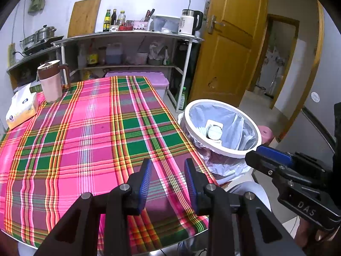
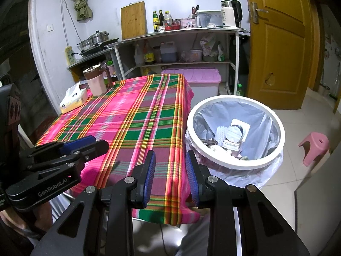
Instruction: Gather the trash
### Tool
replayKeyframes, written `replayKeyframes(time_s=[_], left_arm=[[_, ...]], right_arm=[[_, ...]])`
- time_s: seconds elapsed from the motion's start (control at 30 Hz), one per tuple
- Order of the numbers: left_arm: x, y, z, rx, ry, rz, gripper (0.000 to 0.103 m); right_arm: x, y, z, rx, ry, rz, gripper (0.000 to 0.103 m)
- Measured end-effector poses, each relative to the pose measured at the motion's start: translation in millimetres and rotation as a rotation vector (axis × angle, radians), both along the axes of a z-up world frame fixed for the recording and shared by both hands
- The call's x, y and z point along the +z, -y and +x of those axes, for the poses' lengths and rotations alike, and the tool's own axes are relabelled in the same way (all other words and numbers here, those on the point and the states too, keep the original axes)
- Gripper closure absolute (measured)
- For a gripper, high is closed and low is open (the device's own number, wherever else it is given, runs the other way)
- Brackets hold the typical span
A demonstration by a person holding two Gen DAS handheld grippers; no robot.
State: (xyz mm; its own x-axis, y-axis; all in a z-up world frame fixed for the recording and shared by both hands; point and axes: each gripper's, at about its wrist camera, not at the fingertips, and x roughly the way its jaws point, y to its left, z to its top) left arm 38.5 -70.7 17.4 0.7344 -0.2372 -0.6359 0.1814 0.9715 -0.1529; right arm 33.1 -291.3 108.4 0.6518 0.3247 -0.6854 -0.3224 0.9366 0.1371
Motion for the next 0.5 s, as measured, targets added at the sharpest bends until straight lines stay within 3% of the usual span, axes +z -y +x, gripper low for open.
replayKeyframes(time_s=[0.5], left_arm=[[-1.3, -1.5, 0.7, -0.001, -0.001, 0.0, 0.071]], right_arm=[[-0.5, 0.3, 0.3, 0.001, -0.001, 0.0, 0.073]])
